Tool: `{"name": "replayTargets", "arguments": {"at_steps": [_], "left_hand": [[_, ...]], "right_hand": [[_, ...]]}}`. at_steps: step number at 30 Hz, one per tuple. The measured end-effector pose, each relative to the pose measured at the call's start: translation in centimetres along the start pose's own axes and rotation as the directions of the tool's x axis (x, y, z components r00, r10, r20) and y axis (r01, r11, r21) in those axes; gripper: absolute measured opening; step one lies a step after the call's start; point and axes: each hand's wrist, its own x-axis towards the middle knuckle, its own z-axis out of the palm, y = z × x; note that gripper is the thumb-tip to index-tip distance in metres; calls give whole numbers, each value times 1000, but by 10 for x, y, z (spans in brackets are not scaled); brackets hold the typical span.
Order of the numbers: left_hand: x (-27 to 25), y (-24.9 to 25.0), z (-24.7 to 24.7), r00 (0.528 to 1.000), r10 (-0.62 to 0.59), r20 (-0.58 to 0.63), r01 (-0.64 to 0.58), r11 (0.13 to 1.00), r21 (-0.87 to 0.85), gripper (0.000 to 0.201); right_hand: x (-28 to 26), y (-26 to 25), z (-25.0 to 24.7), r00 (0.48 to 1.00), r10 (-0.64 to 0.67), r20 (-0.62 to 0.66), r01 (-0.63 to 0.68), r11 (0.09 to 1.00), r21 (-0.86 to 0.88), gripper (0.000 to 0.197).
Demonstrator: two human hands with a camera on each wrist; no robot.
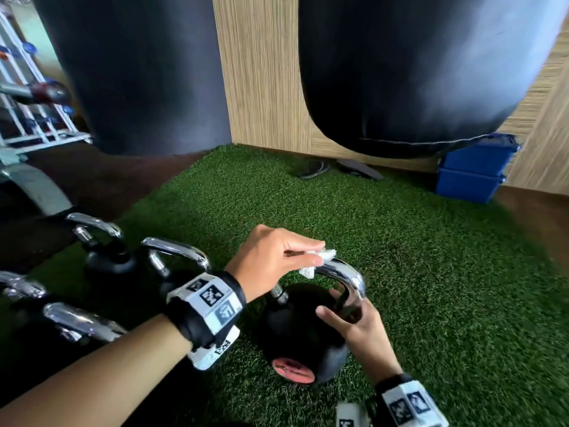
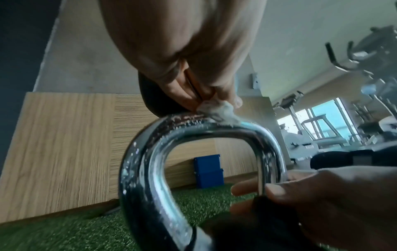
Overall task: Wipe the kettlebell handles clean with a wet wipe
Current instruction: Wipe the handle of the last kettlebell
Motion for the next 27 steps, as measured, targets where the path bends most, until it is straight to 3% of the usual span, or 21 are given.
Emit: {"name": "replayTargets", "arguments": {"at_steps": [3, 8, 13, 19, 23, 27], "left_hand": [[-6, -5, 0, 998, 69, -10, -68, 996, 59, 29], [-16, -21, -20, 989, -92, -114, 106, 987, 118, 29], [-26, -19, -11, 999, 28, 27, -32, 987, 156, 36], [-40, -49, -26, 978, -200, -55, 205, 972, 112, 32], [-52, -65, -21, 981, -184, -67, 188, 981, 57, 32], [-70, -85, -10, 921, -389, 7, 389, 920, -59, 25]], "right_hand": [[2, 15, 16, 988, -35, -152, 14, 991, -133, 28], [4, 23, 17, 984, -31, -178, -2, 983, -184, 32], [3, 30, 18, 982, -21, -190, -14, 983, -182, 29], [3, 31, 17, 981, -59, -185, 30, 987, -157, 25], [3, 35, 19, 977, -65, -202, 43, 993, -114, 19], [3, 38, 21, 979, -80, -188, 68, 995, -67, 24]]}}
